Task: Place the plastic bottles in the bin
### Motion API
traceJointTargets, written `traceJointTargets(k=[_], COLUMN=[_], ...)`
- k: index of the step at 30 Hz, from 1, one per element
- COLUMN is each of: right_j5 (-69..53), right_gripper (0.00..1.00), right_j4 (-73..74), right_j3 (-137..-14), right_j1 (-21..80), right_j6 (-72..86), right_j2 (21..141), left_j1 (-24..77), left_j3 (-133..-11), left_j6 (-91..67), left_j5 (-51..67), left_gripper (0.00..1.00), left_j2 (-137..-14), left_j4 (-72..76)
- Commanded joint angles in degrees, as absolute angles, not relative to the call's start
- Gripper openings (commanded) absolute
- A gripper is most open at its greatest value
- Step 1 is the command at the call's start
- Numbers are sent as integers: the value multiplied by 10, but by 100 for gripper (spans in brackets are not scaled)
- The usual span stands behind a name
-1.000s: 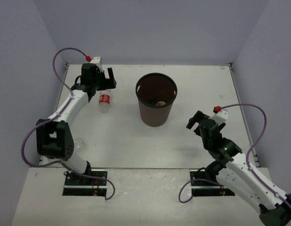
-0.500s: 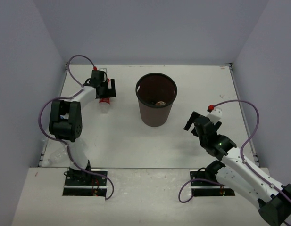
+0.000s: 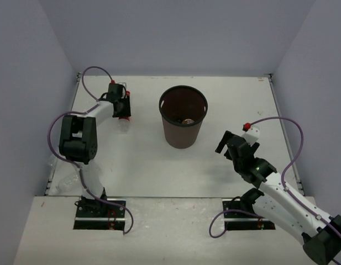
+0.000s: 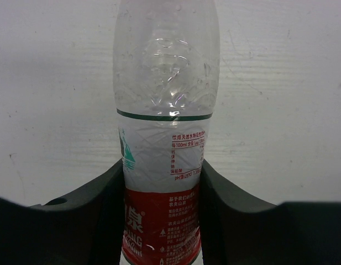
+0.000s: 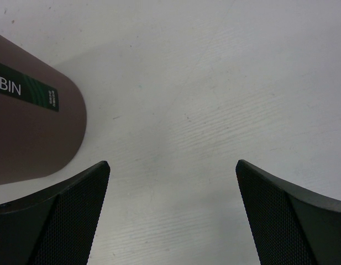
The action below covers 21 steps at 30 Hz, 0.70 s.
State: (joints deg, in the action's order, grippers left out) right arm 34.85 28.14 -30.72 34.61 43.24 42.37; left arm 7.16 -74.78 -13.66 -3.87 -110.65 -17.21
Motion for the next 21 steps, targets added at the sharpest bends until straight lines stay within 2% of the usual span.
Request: traceJointTargets(k=[1,6,10,13,17,21], right_j5=[363,360,371,382,385,409], right_gripper=[99,99,99,99,99,99], right_j4=[263,265,282,314,313,313], right_j3=[-325,-324,-347,-399,-439,-467], right_j1=[347,347,346,347,347,347], right_j6=[439,441,448,453,435,411], right_j2=[421,417,425,434,449,464], left_j1=[77,123,210,288,380,410], left_j3=[-766,-772,-786,-802,-847,-886], left_j6=[-145,-156,-147,-145,-137,-143], left_j5=[-13,3,58,101,61,61], left_gripper=[26,24,24,25,25,25], left_j2=[-993,-828,-751,-748,-795,-855], left_j4=[-176,-169,-136,-98,-65,-60])
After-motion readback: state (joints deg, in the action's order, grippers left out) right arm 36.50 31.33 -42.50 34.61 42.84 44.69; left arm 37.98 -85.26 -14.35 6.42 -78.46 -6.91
